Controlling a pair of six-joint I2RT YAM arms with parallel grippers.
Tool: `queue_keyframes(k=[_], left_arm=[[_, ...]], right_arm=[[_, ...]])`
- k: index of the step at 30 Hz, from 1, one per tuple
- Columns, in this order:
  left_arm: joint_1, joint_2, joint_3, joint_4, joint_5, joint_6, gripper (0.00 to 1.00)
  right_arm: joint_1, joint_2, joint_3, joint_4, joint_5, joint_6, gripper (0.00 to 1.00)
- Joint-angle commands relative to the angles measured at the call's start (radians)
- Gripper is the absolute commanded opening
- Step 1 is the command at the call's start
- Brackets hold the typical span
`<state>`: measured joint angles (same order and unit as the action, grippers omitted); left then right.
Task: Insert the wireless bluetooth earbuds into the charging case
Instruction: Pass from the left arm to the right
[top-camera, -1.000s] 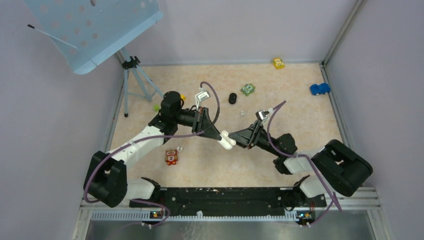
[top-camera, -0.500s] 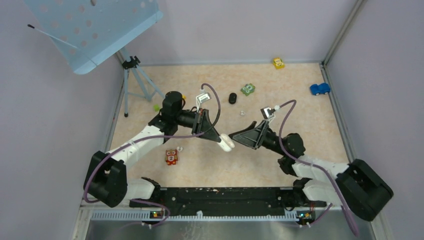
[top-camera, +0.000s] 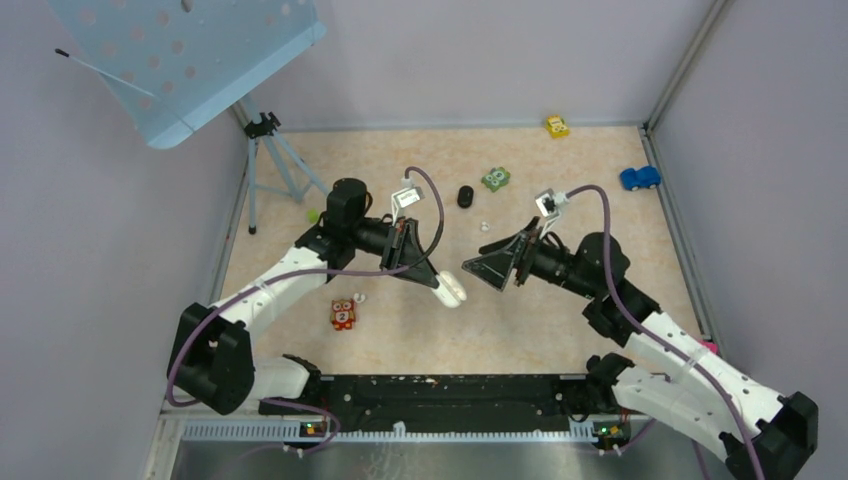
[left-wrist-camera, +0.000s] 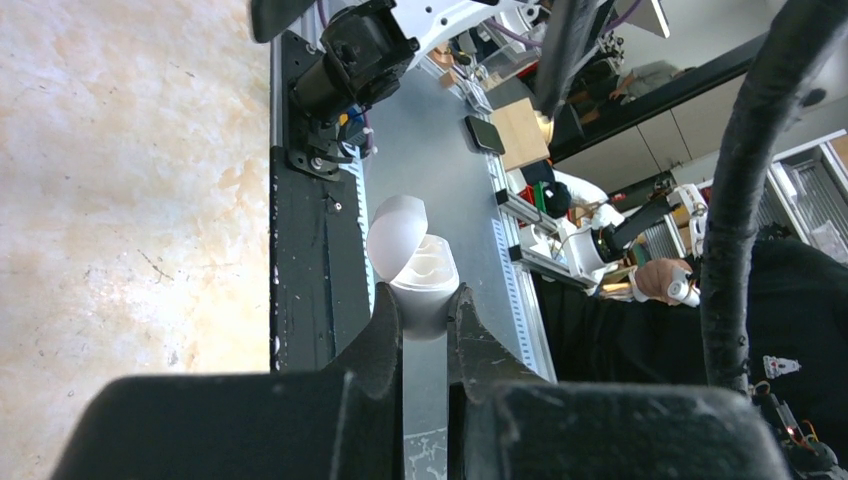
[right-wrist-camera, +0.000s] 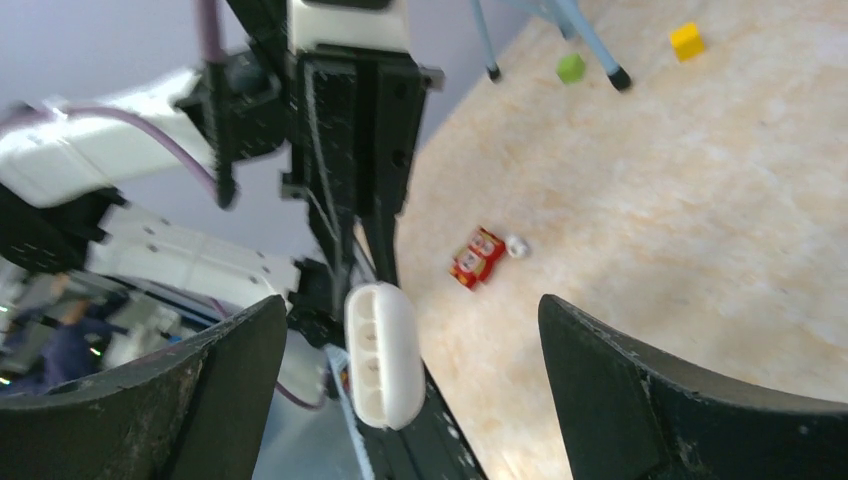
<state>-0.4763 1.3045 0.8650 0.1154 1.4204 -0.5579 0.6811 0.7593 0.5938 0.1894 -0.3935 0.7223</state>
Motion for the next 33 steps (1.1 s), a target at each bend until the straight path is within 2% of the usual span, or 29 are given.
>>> queue_keyframes(k=[1, 5, 8, 12, 17, 25, 30, 33], left_arm=[[-0.004, 0.003, 0.070, -0.102, 0.056, 0.123, 0.00], [-0.004, 0.007, 0.078, -0.108, 0.040, 0.126, 0.00], [-0.003, 0.006, 0.081, -0.100, 0.035, 0.120, 0.00], [-0.003, 0.006, 0.081, -0.099, 0.033, 0.116, 0.00], [-0.003, 0.007, 0.074, -0.099, 0.036, 0.114, 0.00], [-0.003, 0.013, 0.068, -0.099, 0.031, 0.115, 0.00], [-0.003, 0.010, 0.070, -0.096, 0.030, 0.115, 0.00], [-0.003, 0.010, 0.071, -0.096, 0.027, 0.115, 0.00]], right_arm=[[0.031, 0.062, 0.126, -0.285, -0.014, -0.222, 0.93], [0.060, 0.096, 0.151, -0.273, -0.042, -0.244, 0.90], [0.068, 0.131, 0.161, -0.278, -0.062, -0.252, 0.81], [0.074, 0.132, 0.131, -0.203, -0.086, -0.224, 0.67], [0.074, 0.147, 0.117, -0.157, -0.118, -0.205, 0.58], [0.074, 0.181, 0.113, -0.119, -0.173, -0.190, 0.49], [0.074, 0.195, 0.110, -0.110, -0.194, -0.187, 0.38], [0.074, 0.199, 0.104, -0.097, -0.204, -0.181, 0.36]])
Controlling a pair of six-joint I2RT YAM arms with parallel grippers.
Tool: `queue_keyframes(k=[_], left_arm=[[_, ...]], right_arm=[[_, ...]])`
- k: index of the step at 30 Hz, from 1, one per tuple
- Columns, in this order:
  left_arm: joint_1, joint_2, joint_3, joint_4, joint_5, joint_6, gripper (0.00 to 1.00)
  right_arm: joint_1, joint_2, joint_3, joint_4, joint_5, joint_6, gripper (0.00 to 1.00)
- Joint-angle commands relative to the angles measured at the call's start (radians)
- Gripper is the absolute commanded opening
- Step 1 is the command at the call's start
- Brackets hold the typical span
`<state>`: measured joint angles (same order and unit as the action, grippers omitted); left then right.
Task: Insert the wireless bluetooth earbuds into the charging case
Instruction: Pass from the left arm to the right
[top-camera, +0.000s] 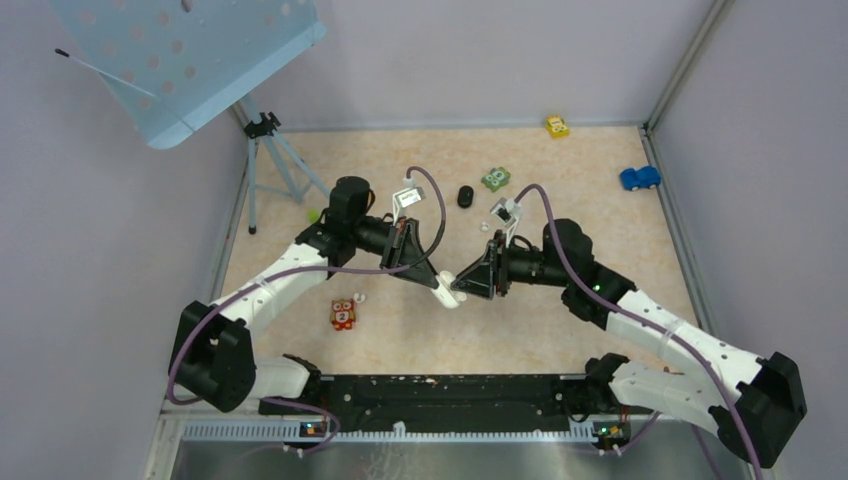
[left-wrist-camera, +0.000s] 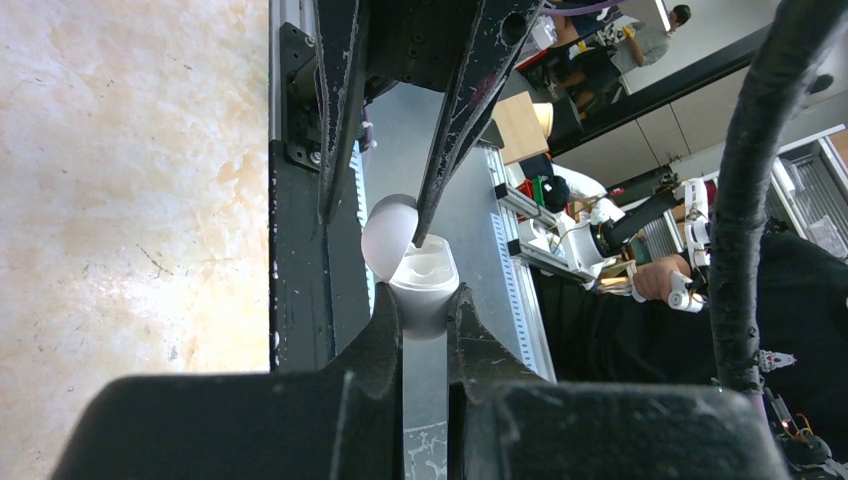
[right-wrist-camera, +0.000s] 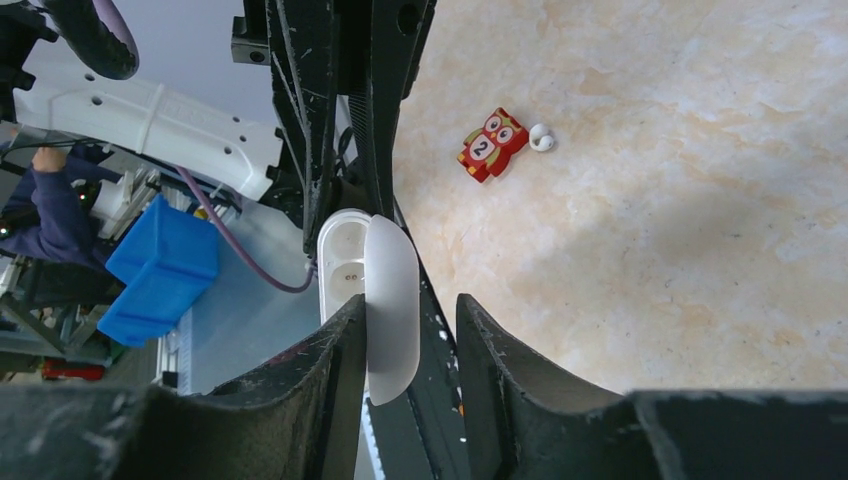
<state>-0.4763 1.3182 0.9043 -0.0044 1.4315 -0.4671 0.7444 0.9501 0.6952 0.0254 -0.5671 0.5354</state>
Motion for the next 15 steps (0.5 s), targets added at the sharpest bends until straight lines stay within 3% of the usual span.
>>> queue_keyframes(k=[1, 6, 9, 12, 15], left_arm=[[-0.003, -0.004, 0.031, 0.024, 0.013, 0.024, 0.00], [-0.003, -0.001, 0.031, 0.027, 0.000, 0.025, 0.00], [-0.003, 0.002, 0.033, 0.042, -0.011, 0.015, 0.00], [-0.004, 0.002, 0.033, 0.068, -0.029, -0.007, 0.02], [-0.003, 0.008, 0.039, 0.070, -0.043, -0.015, 0.28]], right_arm=[[0.010, 0.010, 0.001, 0.071, -0.036, 0.008, 0.36], [0.010, 0.010, -0.013, 0.089, -0.054, 0.014, 0.21], [0.011, 0.006, -0.013, 0.080, -0.046, 0.007, 0.04], [0.010, -0.011, -0.017, 0.069, -0.016, 0.003, 0.00], [0.011, -0.033, -0.019, 0.037, 0.032, -0.003, 0.00]])
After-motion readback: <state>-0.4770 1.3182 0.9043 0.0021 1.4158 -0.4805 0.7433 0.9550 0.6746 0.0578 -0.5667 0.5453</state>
